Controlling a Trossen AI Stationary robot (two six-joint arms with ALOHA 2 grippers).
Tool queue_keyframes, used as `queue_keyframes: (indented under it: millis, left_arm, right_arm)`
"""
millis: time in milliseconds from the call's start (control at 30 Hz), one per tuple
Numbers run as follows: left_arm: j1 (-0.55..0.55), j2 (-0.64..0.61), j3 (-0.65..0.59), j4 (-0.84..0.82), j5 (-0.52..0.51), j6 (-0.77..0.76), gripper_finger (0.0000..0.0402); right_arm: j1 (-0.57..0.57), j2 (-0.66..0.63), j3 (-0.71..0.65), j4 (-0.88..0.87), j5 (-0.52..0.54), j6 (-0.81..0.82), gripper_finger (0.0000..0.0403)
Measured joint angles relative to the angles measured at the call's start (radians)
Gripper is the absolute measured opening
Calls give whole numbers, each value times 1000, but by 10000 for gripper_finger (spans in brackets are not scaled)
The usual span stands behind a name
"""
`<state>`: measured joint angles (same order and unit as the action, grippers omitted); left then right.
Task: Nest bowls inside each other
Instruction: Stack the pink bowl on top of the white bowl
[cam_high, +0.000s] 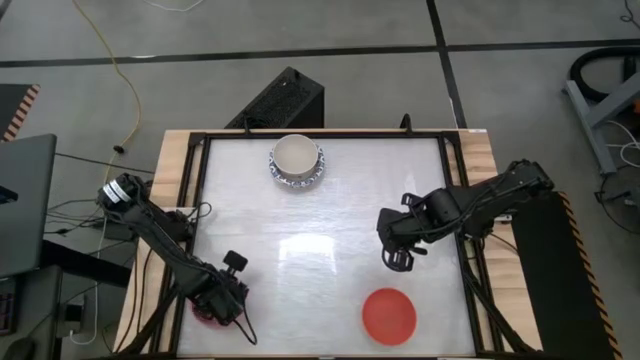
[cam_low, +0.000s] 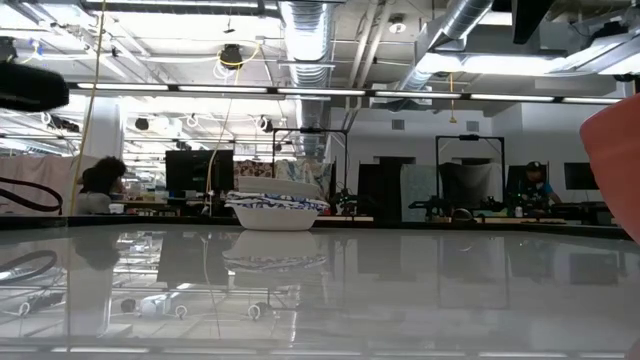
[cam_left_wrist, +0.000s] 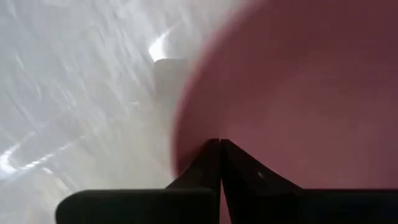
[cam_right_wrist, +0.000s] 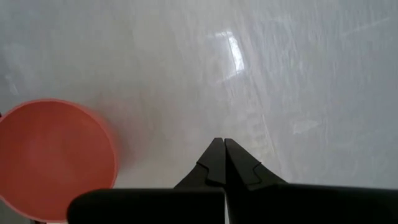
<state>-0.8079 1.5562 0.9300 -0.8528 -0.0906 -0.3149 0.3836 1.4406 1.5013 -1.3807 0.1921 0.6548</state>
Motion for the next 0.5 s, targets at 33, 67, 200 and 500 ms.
queue_keyframes:
  millis: [33, 67, 200, 500]
  left_arm:
    - [3, 0, -14, 3, -10, 15, 0]
    - [7, 0, -29, 3, -25, 25, 0]
    - [30, 0, -67, -2, -77, 49, 0]
    - [43, -72, -68, -45, -252, -66, 0]
  right_arm:
    - [0, -2, 0, 0, 0, 0, 9]
    - [0, -6, 0, 0, -1, 0, 9]
    - [-7, -9, 0, 4, -5, 1, 9]
    - [-33, -9, 0, 0, -6, -6, 9]
